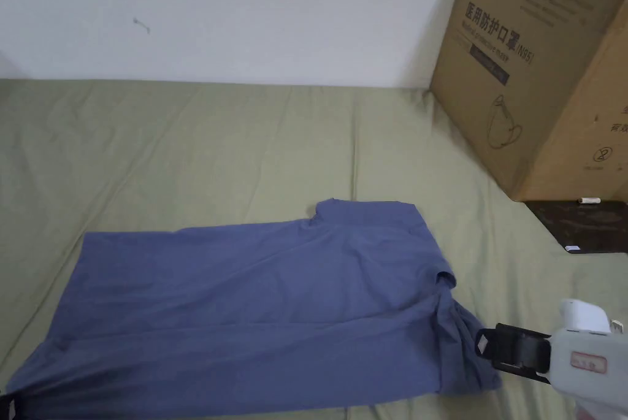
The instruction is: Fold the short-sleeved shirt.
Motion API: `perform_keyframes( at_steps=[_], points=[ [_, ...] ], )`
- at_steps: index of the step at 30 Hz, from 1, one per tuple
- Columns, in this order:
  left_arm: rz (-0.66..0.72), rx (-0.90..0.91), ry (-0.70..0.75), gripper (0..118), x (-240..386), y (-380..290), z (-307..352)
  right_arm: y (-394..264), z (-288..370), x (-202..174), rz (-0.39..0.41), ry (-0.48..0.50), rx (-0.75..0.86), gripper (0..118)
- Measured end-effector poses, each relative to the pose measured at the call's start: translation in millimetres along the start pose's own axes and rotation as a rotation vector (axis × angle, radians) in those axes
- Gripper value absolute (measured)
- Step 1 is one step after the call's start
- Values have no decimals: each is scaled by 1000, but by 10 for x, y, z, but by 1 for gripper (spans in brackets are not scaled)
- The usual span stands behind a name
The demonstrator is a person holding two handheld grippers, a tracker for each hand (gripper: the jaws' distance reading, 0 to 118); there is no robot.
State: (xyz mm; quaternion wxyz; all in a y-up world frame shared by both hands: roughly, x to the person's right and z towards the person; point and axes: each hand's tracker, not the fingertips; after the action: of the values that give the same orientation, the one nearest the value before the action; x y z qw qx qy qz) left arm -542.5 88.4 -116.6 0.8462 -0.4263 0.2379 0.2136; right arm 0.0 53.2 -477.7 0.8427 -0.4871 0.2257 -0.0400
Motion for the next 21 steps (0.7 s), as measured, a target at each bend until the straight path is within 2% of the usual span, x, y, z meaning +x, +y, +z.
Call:
perform_keyframes(
  at_steps=[3, 4, 6, 7, 8, 9, 10, 11, 13, 16, 21],
  points=[
    [-5, -3, 8, 3, 7, 82, -1, 53, -338, 48, -72, 8, -112, 115],
    [-5, -5, 14, 3, -20, 74, -48, 44, -449, 64, -83, 13, -158, 111],
    [-7, -9, 22, 3, -27, 95, -83, 61, -571, 49, -67, -6, -280, 95],
    [-7, -14, 24, 3, -37, 109, -103, 34, -563, -8, -8, -9, -261, 95],
    [-5, -19, 25, 3, -23, 63, -118, 29, -514, -82, 95, -100, -229, 61],
    [-3, -22, 23, 3, -34, 61, -122, 27, -436, -158, 178, -134, -217, 44],
    [-4, -24, 18, 3, -52, 63, -121, 28, -373, -181, 212, -107, -207, 26],
    [-7, -27, 16, 3, -72, 70, -117, 34, -327, -152, 220, -105, -202, 14],
    [8, -37, -4, 3, -90, 44, -82, 48, -172, -95, 186, -63, -194, 9],
    [37, -28, -34, 3, -160, 39, 28, 78, 64, 61, 121, -21, -169, 8],
    [20, -42, -39, 3, -209, -36, 241, -109, 481, 101, 119, -8, -171, 8]
  ],
)
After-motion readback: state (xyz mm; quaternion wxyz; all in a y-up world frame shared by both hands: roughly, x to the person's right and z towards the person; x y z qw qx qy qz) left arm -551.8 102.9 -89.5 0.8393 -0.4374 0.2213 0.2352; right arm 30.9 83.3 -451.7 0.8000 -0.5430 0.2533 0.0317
